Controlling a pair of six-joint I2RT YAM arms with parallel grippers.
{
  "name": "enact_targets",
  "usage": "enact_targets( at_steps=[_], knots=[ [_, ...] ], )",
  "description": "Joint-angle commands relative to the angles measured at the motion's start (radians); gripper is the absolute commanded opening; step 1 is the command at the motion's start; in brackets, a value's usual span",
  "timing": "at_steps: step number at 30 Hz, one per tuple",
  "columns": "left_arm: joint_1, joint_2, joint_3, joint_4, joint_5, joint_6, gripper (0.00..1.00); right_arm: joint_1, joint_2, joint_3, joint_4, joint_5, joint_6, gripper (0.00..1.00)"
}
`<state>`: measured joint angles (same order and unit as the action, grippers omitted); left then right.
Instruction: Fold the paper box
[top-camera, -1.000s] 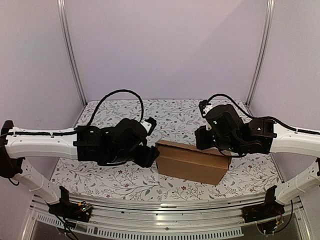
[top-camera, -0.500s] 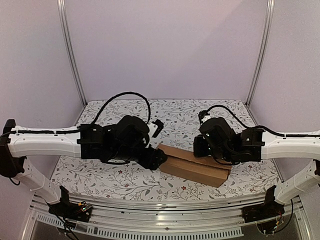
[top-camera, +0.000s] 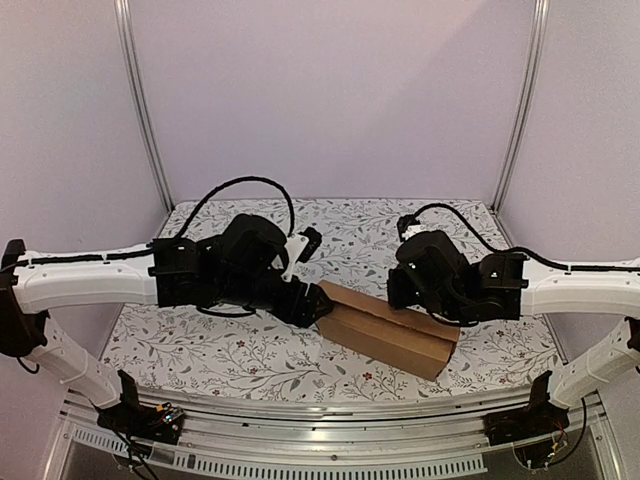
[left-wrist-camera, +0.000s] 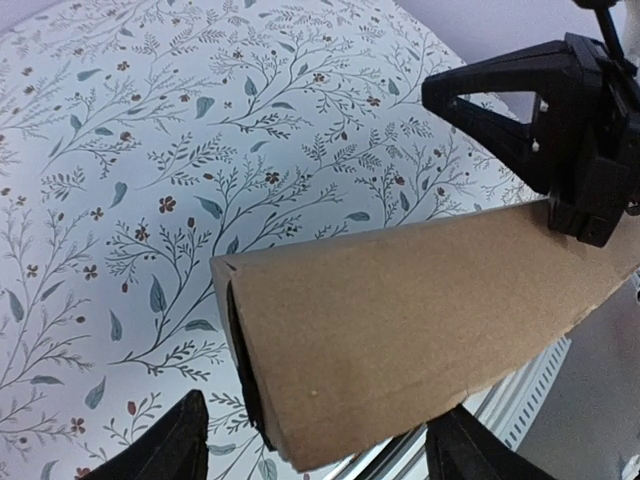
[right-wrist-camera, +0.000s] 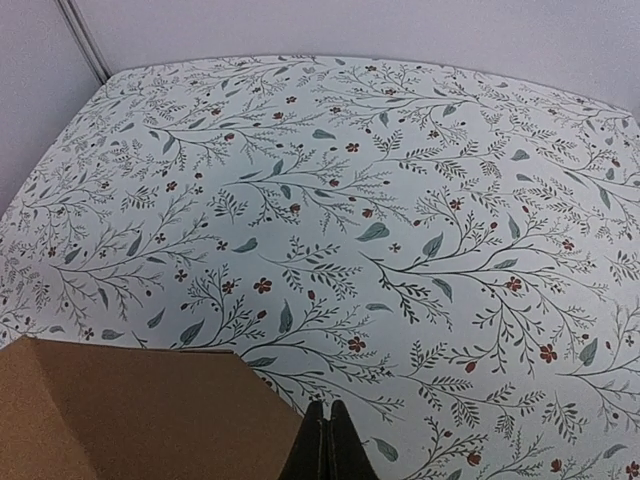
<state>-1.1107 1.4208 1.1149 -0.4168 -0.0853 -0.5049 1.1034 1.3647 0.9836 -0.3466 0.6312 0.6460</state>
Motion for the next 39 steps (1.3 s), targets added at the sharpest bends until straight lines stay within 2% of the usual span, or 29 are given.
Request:
enact_targets(
  at_steps=[1,8,14,20,27,32,39],
  knots=[
    [0.026,0.034,0.014,0.043,0.030,0.006,0.73,-0.007,-0.071,0.092,-0.097,0.009,-0.092,0.00],
    [0.041,0.090,0.019,0.078,0.047,0.004,0.72,-0.007,-0.144,0.182,-0.139,-0.129,-0.111,0.00],
    [0.055,0.125,0.032,0.099,0.063,0.002,0.72,-0.003,-0.154,0.142,-0.135,-0.205,-0.058,0.00],
    [0.067,0.147,0.048,0.101,0.078,0.006,0.72,-0.003,-0.176,0.081,-0.133,-0.153,-0.020,0.00],
    [0.069,0.147,0.039,0.107,0.076,0.011,0.72,-0.003,-0.205,0.101,-0.162,-0.089,-0.046,0.00],
    [0.069,0.175,0.026,0.127,0.078,0.003,0.71,-0.017,-0.172,0.073,-0.168,-0.021,-0.085,0.00],
    [0.068,0.182,0.015,0.121,0.089,0.012,0.71,-0.052,-0.123,-0.016,-0.129,-0.029,-0.062,0.00]
  ],
)
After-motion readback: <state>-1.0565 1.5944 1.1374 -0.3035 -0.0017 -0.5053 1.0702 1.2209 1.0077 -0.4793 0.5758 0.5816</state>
